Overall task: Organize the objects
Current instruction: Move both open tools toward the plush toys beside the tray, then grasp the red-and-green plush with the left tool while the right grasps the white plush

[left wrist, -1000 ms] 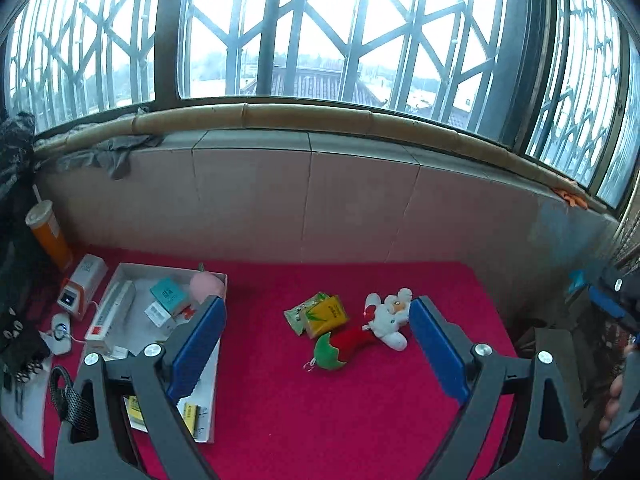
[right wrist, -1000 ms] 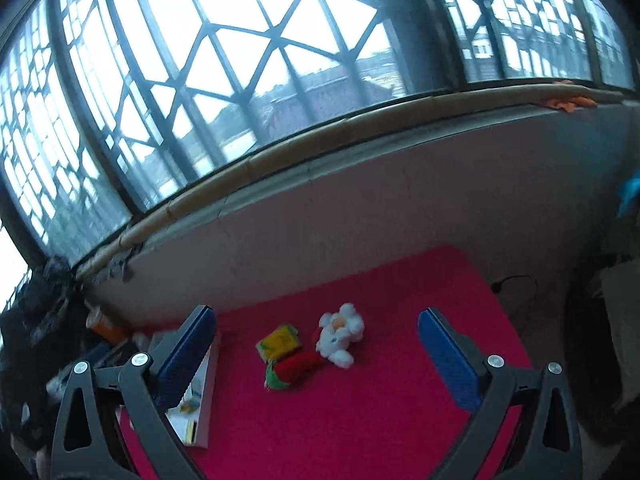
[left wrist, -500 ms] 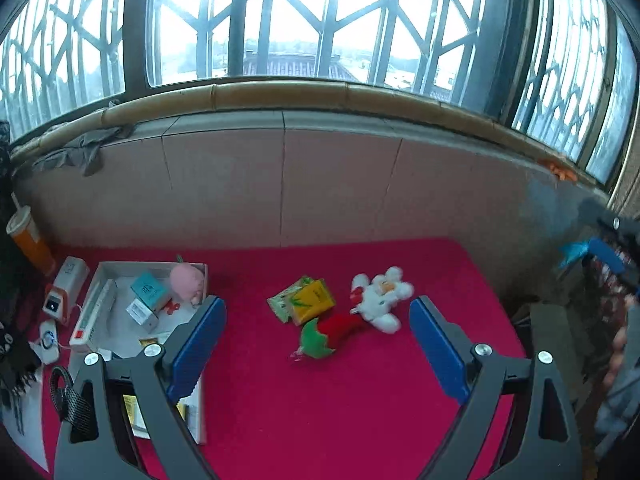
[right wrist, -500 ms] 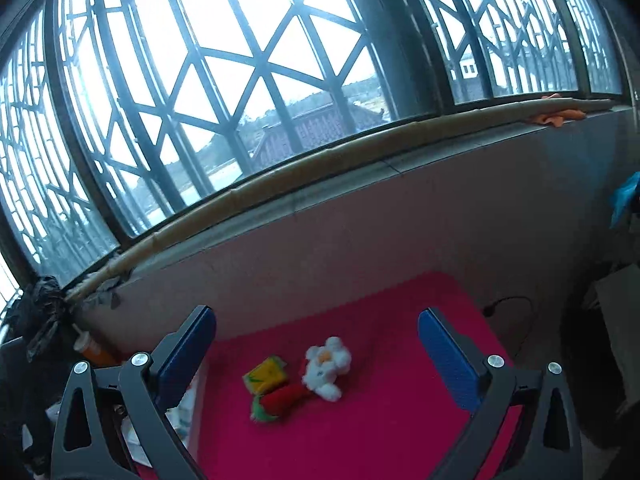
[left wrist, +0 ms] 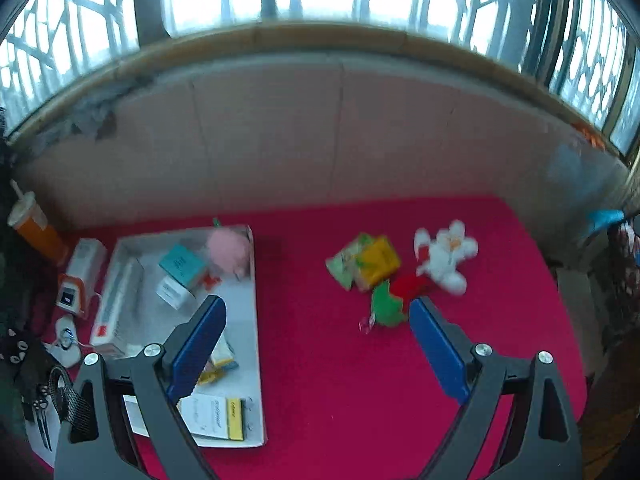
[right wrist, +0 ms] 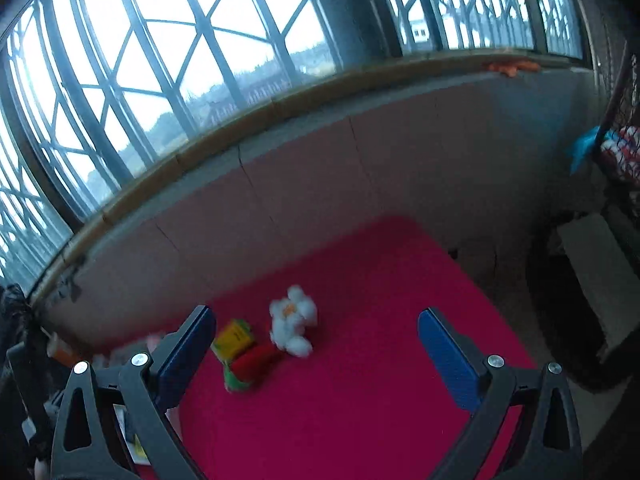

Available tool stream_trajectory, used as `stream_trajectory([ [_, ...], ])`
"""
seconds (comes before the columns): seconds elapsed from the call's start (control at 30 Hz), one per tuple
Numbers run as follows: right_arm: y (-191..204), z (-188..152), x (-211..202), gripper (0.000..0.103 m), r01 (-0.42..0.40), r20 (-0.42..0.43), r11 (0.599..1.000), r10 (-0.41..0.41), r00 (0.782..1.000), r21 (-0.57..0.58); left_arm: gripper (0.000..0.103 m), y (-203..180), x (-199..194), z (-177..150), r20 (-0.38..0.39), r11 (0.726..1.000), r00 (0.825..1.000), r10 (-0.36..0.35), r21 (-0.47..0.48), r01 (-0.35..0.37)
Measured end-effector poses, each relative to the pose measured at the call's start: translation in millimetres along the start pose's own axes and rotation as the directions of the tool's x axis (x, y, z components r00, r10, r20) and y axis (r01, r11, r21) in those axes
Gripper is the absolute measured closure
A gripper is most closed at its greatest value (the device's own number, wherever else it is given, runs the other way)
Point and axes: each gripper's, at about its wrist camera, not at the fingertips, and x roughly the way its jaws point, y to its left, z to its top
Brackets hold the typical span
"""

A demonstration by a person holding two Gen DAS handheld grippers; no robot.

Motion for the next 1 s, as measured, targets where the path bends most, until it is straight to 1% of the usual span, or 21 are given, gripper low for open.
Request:
stream_trajectory([
  [0.07,-3.1,-5.9,22.6,0.000,-0.012,-0.066,1.000,0.012,0.998,-0.001,0.010,-4.7,20.2,-5.8,-0.047,1.000,0.999,-0.020,-0.003,0.020],
  [0.13,-4.4,-8.6,54.8,0.000,-0.057,-0.150,0.998,0.054,0.987,-0.012,0.010,-9.4,40.6,-9.6,-0.082,0.999,0.996,-0.046,0.001,0.046],
  [0.17,-4.4,-8.9,74.5,0.000,-0.078,-0.198,0.997,0.074,0.977,-0.015,0.010,-15.5,57.0,-12.1,-0.112,0.996,0.991,-0.078,0.022,0.081],
  [0.2,-4.7,-8.9,97.6,0.000,-0.095,-0.242,0.995,0.089,0.966,-0.012,0.010,-20.1,67.6,-14.0,-0.125,0.994,0.987,-0.096,0.038,0.102],
  [0.27,-3.2,-8.8,144.5,0.000,-0.119,-0.325,0.993,0.109,0.939,-0.011,0.010,-31.5,90.3,-17.2,-0.142,0.993,0.986,-0.085,0.073,0.096],
  [0.3,-2.3,-8.2,159.8,0.000,-0.129,-0.345,0.992,0.119,0.931,-0.006,0.010,-36.5,99.3,-18.1,-0.149,0.992,0.986,-0.080,0.088,0.094],
  [0.33,-0.4,-7.6,180.8,0.000,-0.146,-0.371,0.989,0.137,0.919,0.003,0.010,-41.8,106.8,-17.8,-0.155,0.991,0.985,-0.078,0.098,0.094],
  [0.4,3.9,-8.7,216.6,0.000,-0.141,-0.425,0.990,0.130,0.896,0.006,0.010,-53.9,125.7,-18.0,-0.175,0.986,0.980,-0.095,0.121,0.118],
  [0.47,9.6,-12.5,244.1,0.000,-0.151,-0.454,0.988,0.144,0.879,0.020,0.010,-63.5,143.9,-17.4,-0.205,0.983,0.974,-0.097,0.131,0.126],
  [0.6,25.4,-19.0,278.1,0.000,-0.140,-0.485,0.990,0.124,0.866,0.004,0.010,-75.2,174.4,-15.7,-0.254,0.985,0.961,-0.110,0.104,0.140],
  [0.7,38.3,-23.2,297.5,0.000,-0.154,-0.509,0.988,0.129,0.851,-0.007,0.010,-79.8,187.7,-13.0,-0.271,0.986,0.957,-0.103,0.097,0.134],
  [0.73,41.9,-23.9,302.8,0.000,-0.148,-0.513,0.989,0.117,0.851,-0.020,0.010,-80.9,190.9,-12.2,-0.276,0.987,0.956,-0.102,0.094,0.133],
  [0.8,45.2,-24.8,310.5,0.000,-0.123,-0.500,0.991,0.085,0.862,-0.043,0.010,-83.8,197.6,-10.6,-0.288,0.987,0.952,-0.104,0.090,0.135],
  [0.93,41.3,-26.8,324.4,0.000,-0.105,-0.525,0.994,0.075,0.848,-0.026,0.010,-90.6,205.6,-8.5,-0.307,0.985,0.946,-0.104,0.101,0.141],
  [1.0,40.7,-29.2,328.9,0.001,-0.097,-0.531,0.994,0.057,0.845,-0.047,0.010,-93.7,207.0,-7.1,-0.310,0.984,0.944,-0.112,0.100,0.150],
])
